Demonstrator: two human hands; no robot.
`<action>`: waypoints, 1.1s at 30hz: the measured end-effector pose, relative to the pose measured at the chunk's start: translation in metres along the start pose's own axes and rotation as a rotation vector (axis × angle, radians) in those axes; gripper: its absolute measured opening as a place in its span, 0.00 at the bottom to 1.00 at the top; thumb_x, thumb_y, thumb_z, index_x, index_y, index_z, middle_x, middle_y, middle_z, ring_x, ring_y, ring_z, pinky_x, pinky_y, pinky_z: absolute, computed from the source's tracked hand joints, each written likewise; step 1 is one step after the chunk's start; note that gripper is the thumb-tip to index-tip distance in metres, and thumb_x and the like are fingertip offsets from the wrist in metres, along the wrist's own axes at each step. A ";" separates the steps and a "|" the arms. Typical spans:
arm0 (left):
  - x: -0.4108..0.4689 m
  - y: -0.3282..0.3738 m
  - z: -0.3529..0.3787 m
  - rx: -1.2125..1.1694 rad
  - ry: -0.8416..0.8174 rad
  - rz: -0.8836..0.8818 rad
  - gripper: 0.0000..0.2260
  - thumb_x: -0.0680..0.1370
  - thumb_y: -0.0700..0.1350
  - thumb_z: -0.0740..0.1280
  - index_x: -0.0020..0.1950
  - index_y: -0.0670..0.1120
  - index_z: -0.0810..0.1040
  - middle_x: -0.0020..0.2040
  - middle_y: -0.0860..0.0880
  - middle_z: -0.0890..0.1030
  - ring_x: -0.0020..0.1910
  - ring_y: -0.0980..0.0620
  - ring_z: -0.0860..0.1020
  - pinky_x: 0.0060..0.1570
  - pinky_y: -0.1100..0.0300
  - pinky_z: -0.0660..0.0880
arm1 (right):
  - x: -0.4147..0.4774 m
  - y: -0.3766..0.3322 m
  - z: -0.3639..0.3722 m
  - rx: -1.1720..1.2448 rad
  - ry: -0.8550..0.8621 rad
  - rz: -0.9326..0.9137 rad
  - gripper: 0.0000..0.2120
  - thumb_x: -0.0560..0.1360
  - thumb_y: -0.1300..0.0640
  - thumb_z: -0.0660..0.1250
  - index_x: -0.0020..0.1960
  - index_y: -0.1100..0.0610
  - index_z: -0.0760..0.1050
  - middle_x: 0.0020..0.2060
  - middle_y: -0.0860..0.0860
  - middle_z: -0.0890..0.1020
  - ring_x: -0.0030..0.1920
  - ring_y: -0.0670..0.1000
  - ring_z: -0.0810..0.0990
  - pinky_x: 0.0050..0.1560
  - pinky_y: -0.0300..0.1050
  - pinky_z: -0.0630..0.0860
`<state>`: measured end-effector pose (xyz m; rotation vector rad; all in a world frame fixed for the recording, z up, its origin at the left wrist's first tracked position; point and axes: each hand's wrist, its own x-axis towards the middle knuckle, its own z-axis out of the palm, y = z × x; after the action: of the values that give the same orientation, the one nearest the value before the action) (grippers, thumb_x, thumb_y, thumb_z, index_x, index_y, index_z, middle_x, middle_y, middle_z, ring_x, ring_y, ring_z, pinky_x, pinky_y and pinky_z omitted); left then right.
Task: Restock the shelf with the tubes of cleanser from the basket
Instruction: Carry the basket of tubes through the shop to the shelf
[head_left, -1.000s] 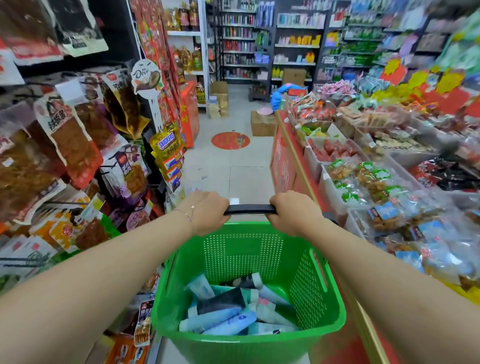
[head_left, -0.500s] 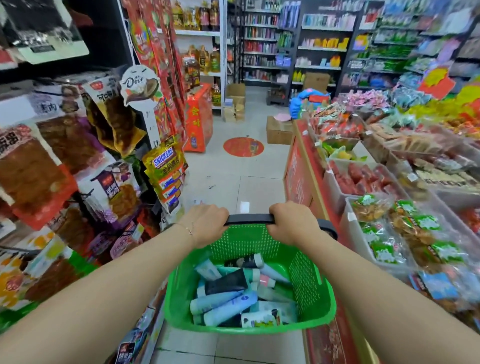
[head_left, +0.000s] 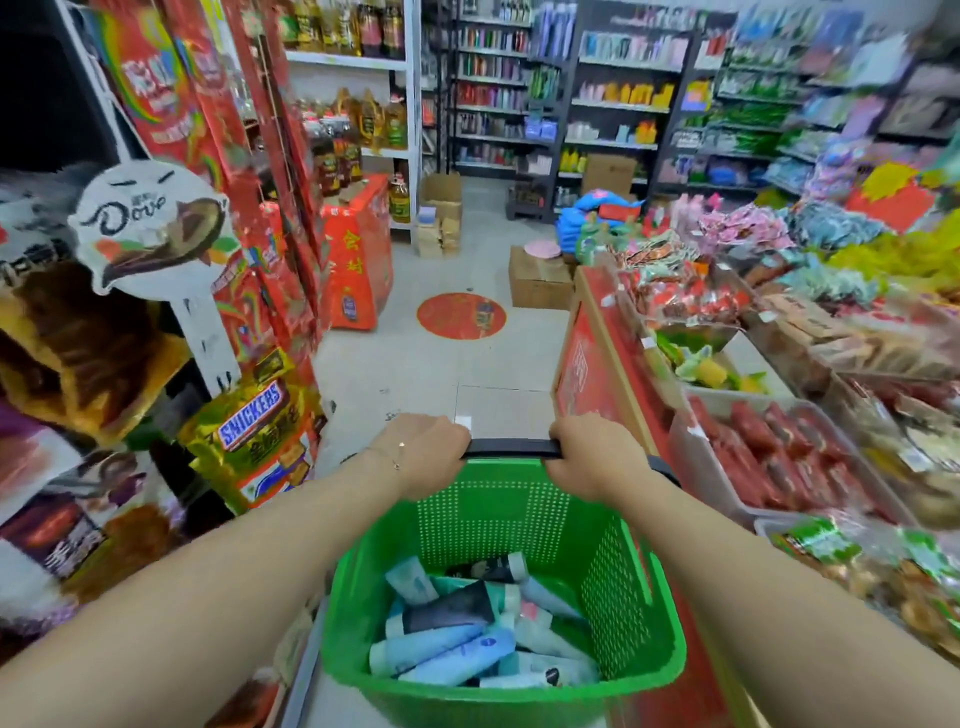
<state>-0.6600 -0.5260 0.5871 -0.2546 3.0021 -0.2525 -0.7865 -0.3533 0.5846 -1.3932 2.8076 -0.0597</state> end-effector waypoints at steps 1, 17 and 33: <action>0.018 -0.010 0.001 0.004 -0.001 0.012 0.10 0.82 0.49 0.56 0.54 0.45 0.74 0.50 0.44 0.81 0.46 0.43 0.79 0.44 0.53 0.74 | 0.018 0.005 0.001 0.006 0.001 0.010 0.04 0.71 0.54 0.62 0.40 0.54 0.71 0.30 0.48 0.71 0.33 0.55 0.74 0.30 0.42 0.66; 0.305 -0.129 0.034 -0.036 -0.090 -0.042 0.11 0.80 0.48 0.57 0.58 0.46 0.73 0.56 0.43 0.79 0.54 0.41 0.78 0.50 0.51 0.73 | 0.316 0.104 0.042 0.024 -0.070 0.018 0.06 0.71 0.54 0.64 0.45 0.55 0.74 0.40 0.53 0.78 0.44 0.59 0.79 0.38 0.45 0.68; 0.582 -0.281 0.010 -0.062 -0.061 -0.103 0.13 0.81 0.51 0.57 0.59 0.45 0.72 0.57 0.42 0.78 0.56 0.41 0.77 0.52 0.51 0.72 | 0.630 0.186 0.017 0.080 -0.008 0.001 0.04 0.69 0.55 0.65 0.40 0.54 0.70 0.40 0.53 0.78 0.45 0.58 0.77 0.39 0.44 0.66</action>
<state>-1.1844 -0.9039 0.5667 -0.4153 2.9439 -0.1589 -1.3153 -0.7427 0.5674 -1.3718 2.7664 -0.1639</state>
